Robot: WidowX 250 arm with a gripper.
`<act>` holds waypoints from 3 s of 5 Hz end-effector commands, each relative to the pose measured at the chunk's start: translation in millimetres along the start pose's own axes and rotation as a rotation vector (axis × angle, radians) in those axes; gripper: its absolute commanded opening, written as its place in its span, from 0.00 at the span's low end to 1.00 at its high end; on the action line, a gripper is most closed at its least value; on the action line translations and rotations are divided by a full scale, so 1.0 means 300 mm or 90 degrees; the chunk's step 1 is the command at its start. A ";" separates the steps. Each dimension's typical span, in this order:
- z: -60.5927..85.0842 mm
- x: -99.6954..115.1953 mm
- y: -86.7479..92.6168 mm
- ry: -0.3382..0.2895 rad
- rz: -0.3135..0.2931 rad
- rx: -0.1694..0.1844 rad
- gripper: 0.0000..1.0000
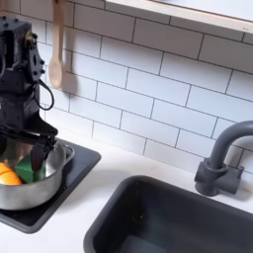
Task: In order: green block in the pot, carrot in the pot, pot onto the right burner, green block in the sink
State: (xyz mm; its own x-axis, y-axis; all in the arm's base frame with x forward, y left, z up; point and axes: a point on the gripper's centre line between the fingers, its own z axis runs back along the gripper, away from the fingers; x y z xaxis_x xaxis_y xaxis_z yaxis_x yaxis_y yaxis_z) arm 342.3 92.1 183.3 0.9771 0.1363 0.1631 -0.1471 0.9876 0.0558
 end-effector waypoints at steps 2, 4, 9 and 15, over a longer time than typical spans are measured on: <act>-0.032 0.029 -0.003 -0.016 -0.024 -0.019 0.95; -0.034 0.031 -0.015 -0.019 -0.035 -0.025 0.94; -0.069 0.025 -0.016 -0.017 -0.028 -0.022 0.94; -0.012 0.054 -0.032 -0.046 -0.018 -0.022 0.00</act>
State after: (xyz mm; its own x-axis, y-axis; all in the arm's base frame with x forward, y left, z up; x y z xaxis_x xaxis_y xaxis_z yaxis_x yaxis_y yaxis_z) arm 361.4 89.0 177.5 0.9685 0.1129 0.2218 -0.1222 0.9921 0.0285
